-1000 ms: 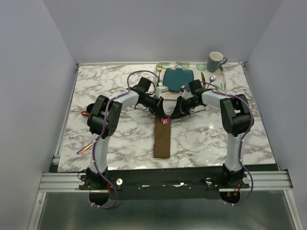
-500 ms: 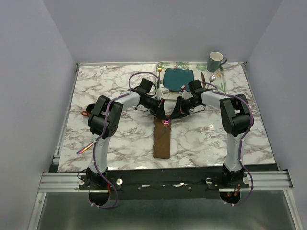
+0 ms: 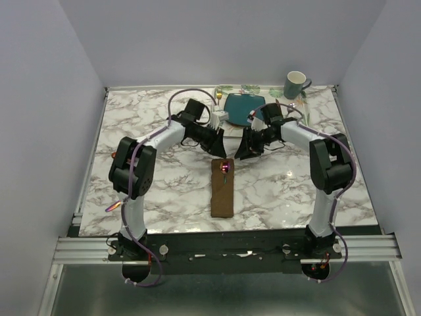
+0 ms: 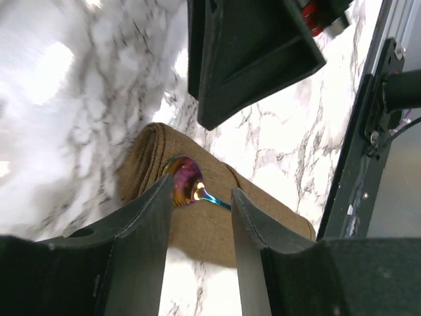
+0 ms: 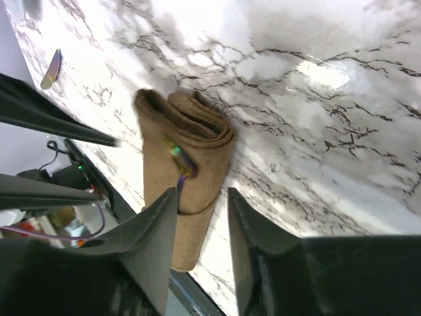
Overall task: Fold the napkin into a case and place the utensils inside
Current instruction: Insert the spoon into the folded napkin, then pick up the knife from the corner of the board.
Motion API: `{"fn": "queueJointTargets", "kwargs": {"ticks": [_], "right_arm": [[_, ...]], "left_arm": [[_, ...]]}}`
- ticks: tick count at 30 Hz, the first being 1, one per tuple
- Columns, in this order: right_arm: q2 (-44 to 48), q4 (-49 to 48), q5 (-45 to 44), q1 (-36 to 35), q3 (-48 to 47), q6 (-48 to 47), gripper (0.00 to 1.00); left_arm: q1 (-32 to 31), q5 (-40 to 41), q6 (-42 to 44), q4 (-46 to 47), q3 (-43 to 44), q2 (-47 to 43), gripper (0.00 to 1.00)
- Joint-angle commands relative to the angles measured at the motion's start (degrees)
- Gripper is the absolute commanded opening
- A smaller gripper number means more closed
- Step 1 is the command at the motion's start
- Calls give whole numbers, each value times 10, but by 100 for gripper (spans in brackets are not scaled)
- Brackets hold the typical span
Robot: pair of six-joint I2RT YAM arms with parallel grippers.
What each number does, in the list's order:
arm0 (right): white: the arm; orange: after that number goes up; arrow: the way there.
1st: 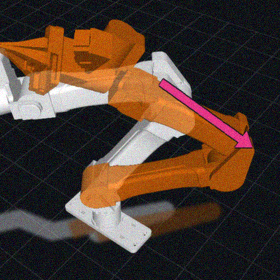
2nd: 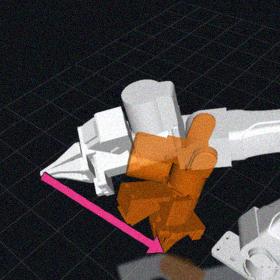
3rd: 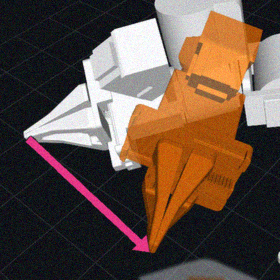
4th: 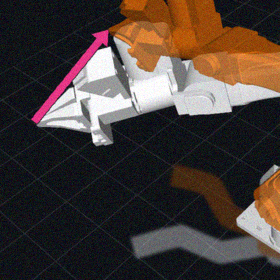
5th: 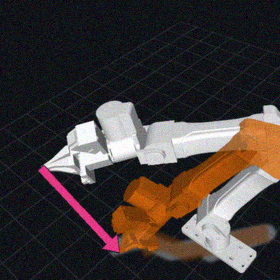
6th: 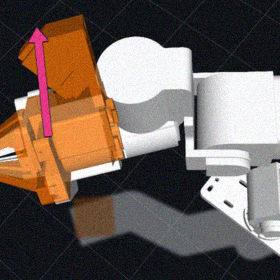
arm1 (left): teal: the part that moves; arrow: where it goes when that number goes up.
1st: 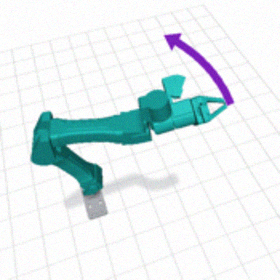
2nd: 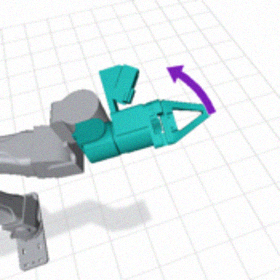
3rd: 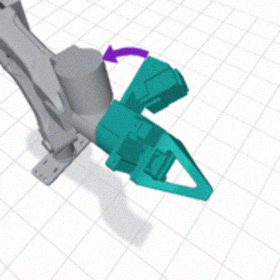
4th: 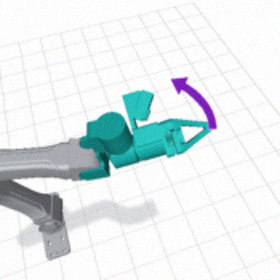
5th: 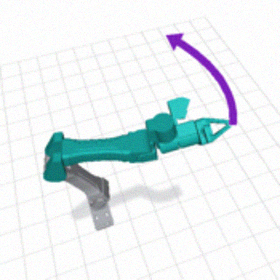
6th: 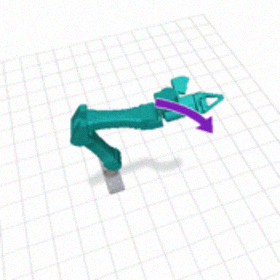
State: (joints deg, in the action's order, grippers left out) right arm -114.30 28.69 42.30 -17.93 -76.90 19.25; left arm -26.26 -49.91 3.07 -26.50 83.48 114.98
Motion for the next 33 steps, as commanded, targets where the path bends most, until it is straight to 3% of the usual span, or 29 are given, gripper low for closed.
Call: {"fn": "queueJointTargets", "kwargs": {"ticks": [1, 4, 7, 9, 12, 16, 22, 33], "right_arm": [[48, 44, -51, 6, -22, -68, 50], [77, 56, -60, 10, -29, -101, 59], [110, 69, -57, 10, -37, -133, 73], [127, 73, -54, 10, -35, -147, 84], [154, 79, -44, 10, -26, -159, 90], [174, 85, -38, 9, -10, -184, 91], [184, 93, -46, 9, 7, -188, 91], [190, 93, -43, 9, 25, -183, 91]], "left_arm": [[36, 40, 63, -48, -5, -120, 52], [91, 60, 126, -165, -2, -170, 52], [190, 111, 209, -278, -23, -219, 50], [278, 160, 268, -294, -61, -261, 51], [333, 276, 393, -301, -140, -347, 54], [384, 364, 464, -304, -261, -431, 55], [422, 408, 507, -307, -354, -453, 57], [422, 432, 536, -276, -360, -355, 61]]}}
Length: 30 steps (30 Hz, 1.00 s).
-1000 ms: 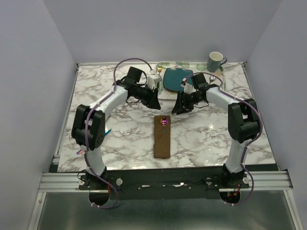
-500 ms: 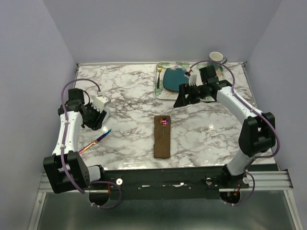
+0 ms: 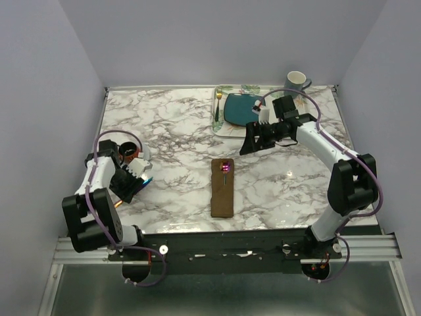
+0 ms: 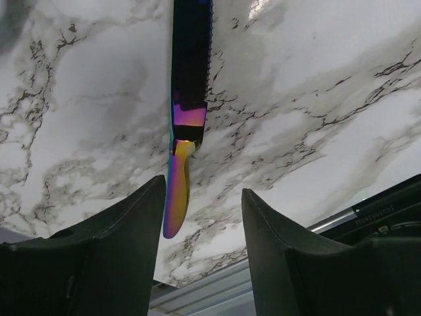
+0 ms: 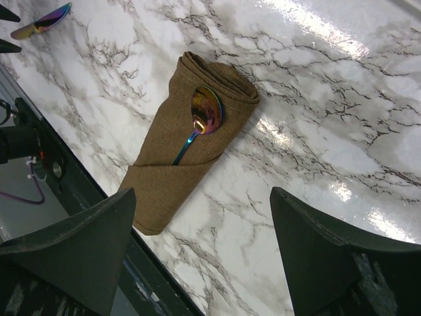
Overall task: Fold the napkin into a case and place the utensils inside
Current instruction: Pick up the knife from the corner of the board.
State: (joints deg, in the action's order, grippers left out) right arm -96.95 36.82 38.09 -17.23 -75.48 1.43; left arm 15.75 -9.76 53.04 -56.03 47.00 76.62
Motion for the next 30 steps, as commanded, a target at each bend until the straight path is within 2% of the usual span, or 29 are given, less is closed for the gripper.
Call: {"fn": "queueJointTargets", "kwargs": {"ticks": [1, 8, 11, 14, 15, 17, 18, 20, 21, 23, 25, 30], "right_arm": [[17, 12, 1, 2, 14, -5, 91], [21, 12, 1, 2, 23, -3, 91], [19, 12, 0, 2, 24, -3, 91], [14, 11, -1, 2, 24, -2, 91], [14, 12, -2, 2, 24, -3, 91], [14, 12, -6, 2, 23, -4, 91], [15, 12, -6, 2, 24, -5, 91], [17, 12, -6, 2, 24, -6, 91], [17, 12, -5, 3, 25, -7, 91], [16, 12, -1, 2, 25, -7, 91], [14, 13, 4, 2, 22, -7, 91], [1, 12, 30, 2, 7, -1, 91]], "left_arm": [[2, 35, 45, 35, -5, 32, 61], [2, 50, 74, 95, -26, 68, 61], [-21, 35, 68, 102, -35, 79, 58], [-61, 21, 39, 124, -63, 68, 49], [-93, 19, 27, 132, -70, 64, 42], [-120, 11, 1, 145, -82, 69, 30], [-137, 5, -24, 149, -82, 73, 18], [-148, -15, -49, 145, -73, 92, 8], [-152, -22, -62, 145, -68, 99, 0], [-156, -49, -100, 135, -43, 111, 0], [-189, -68, -149, 130, -24, 111, 0], [-228, -119, -261, 133, 54, 98, 0]]}}
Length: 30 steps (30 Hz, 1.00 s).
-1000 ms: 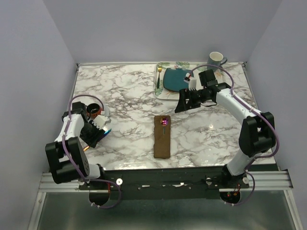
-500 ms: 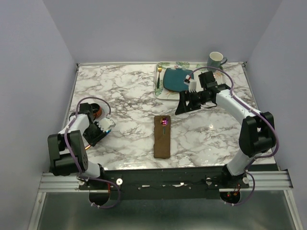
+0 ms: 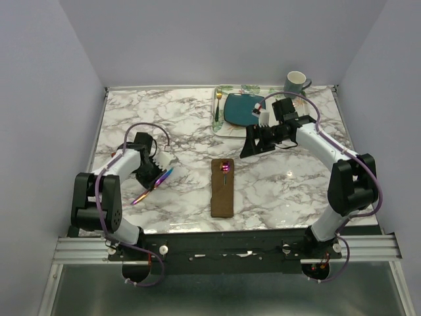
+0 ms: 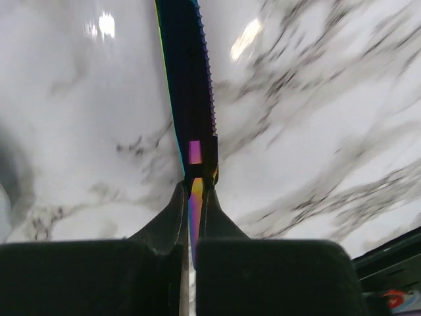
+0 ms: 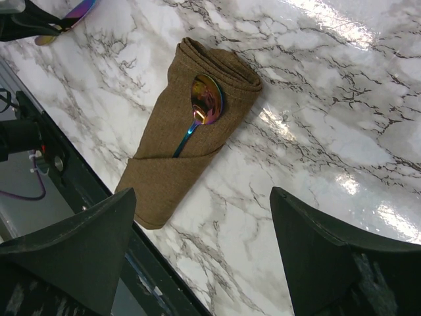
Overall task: Fold the napkin into a case and place the utensils inside
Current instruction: Pick up the knife from the corner of the board, then insert the knife into the folded napkin.
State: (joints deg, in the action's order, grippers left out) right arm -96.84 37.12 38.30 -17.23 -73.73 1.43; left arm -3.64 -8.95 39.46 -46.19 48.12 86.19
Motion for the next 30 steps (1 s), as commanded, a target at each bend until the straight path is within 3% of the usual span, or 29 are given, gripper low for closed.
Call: {"fn": "queueJointTargets", "kwargs": {"ticks": [1, 9, 16, 22, 30], "right_arm": [[-4, 4, 33, 2, -13, 3, 91], [-40, -70, 98, 0, -27, 126, 89], [-68, -199, 114, -36, -24, 239, 88], [-92, -291, 100, -79, -22, 330, 82], [-140, -344, 90, -103, -44, 410, 75]], "left_arm": [[-41, -129, -145, 41, 50, -4, 0], [-134, -116, -343, 86, 113, -25, 0], [-173, -92, -438, 96, 138, -32, 0], [-198, -95, -497, 99, 157, -41, 0], [-235, -89, -520, 109, 160, -50, 0]]}}
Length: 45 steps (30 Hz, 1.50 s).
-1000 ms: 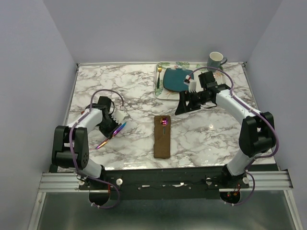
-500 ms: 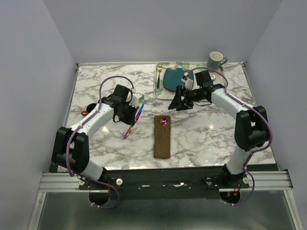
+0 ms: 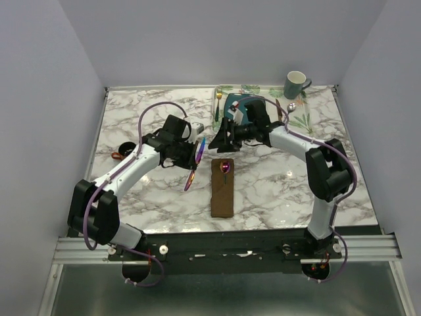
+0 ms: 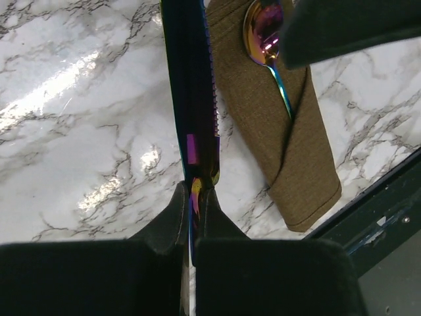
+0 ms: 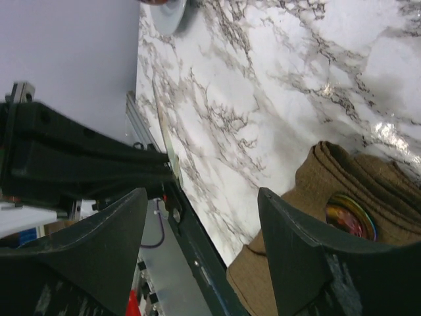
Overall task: Fold the napkin into a case and place the utensils inside
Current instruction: Insert the knife into the folded napkin.
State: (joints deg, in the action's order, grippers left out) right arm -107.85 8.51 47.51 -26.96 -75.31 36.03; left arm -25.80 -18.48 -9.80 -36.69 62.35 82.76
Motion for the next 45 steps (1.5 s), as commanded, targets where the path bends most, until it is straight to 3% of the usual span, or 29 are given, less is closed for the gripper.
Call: {"fn": "queueJointTargets", "kwargs": {"ticks": [1, 12, 18, 25, 34, 45], "right_arm": [[-33, -62, -2, -7, -33, 68, 74], [-44, -107, 12, -20, -16, 101, 70], [-14, -111, 9, -17, -5, 82, 75], [65, -10, -14, 16, 6, 6, 100], [141, 99, -56, 91, 61, -78, 100], [178, 152, -87, 163, 70, -148, 100]], "left_arm": [[-20, 6, -32, 14, 19, -13, 0], [-35, -3, -51, 20, 44, 2, 0], [-35, 7, -72, 28, 56, 13, 0], [-38, 21, -142, 41, 95, 64, 0], [-74, 105, -259, 85, 87, 84, 0], [-136, 178, -310, 112, 73, 117, 0]]}}
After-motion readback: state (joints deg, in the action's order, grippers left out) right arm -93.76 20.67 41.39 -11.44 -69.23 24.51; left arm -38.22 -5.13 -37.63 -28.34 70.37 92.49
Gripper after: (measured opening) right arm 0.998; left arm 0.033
